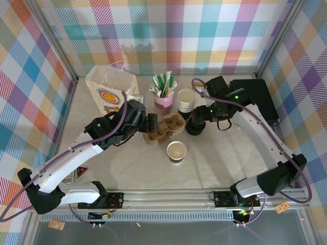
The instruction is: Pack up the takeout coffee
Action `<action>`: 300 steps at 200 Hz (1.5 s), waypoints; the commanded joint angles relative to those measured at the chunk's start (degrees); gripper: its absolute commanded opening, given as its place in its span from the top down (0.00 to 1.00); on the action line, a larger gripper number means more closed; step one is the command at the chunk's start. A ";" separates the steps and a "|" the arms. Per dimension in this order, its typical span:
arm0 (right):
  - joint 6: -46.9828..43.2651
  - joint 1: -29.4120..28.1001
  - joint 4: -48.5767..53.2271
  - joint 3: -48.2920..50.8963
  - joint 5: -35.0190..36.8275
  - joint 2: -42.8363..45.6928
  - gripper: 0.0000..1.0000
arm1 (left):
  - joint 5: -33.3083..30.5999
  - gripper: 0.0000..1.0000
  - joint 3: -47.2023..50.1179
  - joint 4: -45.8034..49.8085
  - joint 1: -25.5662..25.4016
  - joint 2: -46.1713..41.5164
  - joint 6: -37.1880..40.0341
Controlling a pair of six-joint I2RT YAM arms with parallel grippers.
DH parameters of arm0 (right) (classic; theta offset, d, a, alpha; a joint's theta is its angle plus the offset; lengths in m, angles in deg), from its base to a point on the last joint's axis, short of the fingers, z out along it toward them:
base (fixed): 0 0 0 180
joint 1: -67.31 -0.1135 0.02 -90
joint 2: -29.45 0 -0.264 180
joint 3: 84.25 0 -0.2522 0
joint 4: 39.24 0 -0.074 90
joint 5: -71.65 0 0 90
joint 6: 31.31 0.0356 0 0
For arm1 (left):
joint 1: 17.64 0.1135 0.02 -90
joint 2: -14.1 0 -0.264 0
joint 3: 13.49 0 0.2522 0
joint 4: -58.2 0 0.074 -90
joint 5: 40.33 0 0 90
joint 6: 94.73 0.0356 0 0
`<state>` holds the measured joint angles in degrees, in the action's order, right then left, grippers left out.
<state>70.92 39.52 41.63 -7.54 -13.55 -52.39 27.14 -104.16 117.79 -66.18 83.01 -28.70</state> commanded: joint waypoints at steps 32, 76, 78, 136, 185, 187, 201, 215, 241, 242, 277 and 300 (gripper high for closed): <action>9.58 -0.16 -3.74 3.64 -0.15 -2.81 0.27 | 0.39 0.18 0.78 3.85 0.49 -2.30 -4.14; 11.98 -0.16 -4.15 2.17 -0.72 -5.43 0.27 | 0.34 0.18 -1.44 3.75 1.04 -2.03 -2.08; 11.97 -0.16 -4.29 2.22 -0.64 -5.41 0.27 | 0.41 0.18 -1.55 3.68 1.02 -2.02 -2.01; 9.72 -0.10 -11.45 5.78 1.06 -7.49 0.27 | 2.48 0.18 1.46 -1.05 1.77 -0.56 0.76; 7.41 0.92 -15.69 6.40 -0.36 -12.80 0.23 | 2.69 0.17 3.31 -3.32 2.63 1.27 -3.49; 7.45 1.01 -15.85 6.53 -0.46 -12.92 0.23 | 2.84 0.17 3.57 -3.56 2.69 1.24 -3.68; 8.13 1.71 -17.01 7.47 -1.70 -13.43 0.22 | 3.76 0.17 4.36 -4.34 2.97 1.51 -5.09; 7.94 2.29 -18.24 8.17 -2.83 -13.65 0.20 | 3.80 0.17 4.42 -4.05 3.17 1.89 -6.33; 6.81 3.00 -18.79 8.54 -3.08 -14.56 0.19 | 3.09 0.17 5.07 -4.06 3.28 1.94 -7.79; 6.78 3.05 -18.82 8.56 -3.11 -14.61 0.19 | 3.10 0.17 5.13 -4.07 3.23 1.98 -7.82; 5.76 4.30 -19.82 8.37 -4.09 -16.13 0.19 | 1.35 0.16 6.14 -4.33 3.19 1.36 -9.70; 4.96 4.67 -19.48 8.49 -3.67 -16.59 0.20 | 0.82 0.17 6.33 -4.51 3.22 1.30 -10.44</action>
<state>77.63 43.72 22.71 0.61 -16.45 -67.89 29.50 -98.54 114.86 -63.44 84.93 -37.16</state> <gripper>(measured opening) 0.807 0.834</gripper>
